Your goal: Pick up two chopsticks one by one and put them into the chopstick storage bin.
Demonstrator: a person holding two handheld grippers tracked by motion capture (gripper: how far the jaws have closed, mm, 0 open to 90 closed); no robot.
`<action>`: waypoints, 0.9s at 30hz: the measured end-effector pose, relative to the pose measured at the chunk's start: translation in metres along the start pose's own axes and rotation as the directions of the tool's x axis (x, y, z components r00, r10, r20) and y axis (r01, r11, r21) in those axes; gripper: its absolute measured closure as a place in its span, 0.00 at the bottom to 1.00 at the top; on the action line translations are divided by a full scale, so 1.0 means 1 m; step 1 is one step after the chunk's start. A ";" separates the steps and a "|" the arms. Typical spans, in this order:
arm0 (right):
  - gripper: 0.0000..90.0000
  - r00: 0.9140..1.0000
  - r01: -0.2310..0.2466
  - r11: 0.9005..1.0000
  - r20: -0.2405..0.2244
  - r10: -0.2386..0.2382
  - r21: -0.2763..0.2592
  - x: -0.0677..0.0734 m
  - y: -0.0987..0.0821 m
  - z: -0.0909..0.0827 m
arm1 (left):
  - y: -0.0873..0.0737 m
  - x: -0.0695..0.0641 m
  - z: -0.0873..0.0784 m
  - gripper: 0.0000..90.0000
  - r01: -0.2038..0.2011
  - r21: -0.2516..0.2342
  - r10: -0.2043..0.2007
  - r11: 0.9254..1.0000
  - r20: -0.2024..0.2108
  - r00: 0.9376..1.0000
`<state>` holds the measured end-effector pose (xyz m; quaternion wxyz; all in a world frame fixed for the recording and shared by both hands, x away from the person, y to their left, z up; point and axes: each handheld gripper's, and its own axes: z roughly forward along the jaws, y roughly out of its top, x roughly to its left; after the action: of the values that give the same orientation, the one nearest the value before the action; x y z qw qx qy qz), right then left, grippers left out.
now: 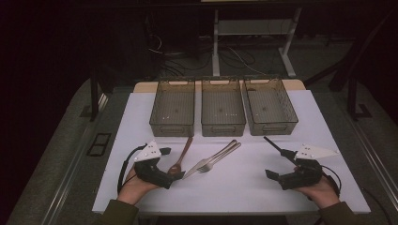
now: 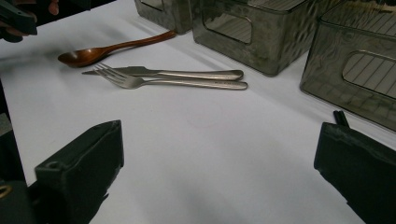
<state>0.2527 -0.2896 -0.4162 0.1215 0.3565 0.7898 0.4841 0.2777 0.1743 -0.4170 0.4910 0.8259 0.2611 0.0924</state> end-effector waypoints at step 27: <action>0.01 1.000 -0.008 1.000 -0.019 0.008 0.011 -0.010 0.005 -0.002 | -0.002 -0.001 -0.002 0.00 0.021 -0.014 -0.021 1.000 0.004 1.000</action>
<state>0.2607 -0.2969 -0.4126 0.1103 0.3559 0.7920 0.4836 0.2752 0.1763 -0.4178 0.4983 0.8198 0.2681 0.0878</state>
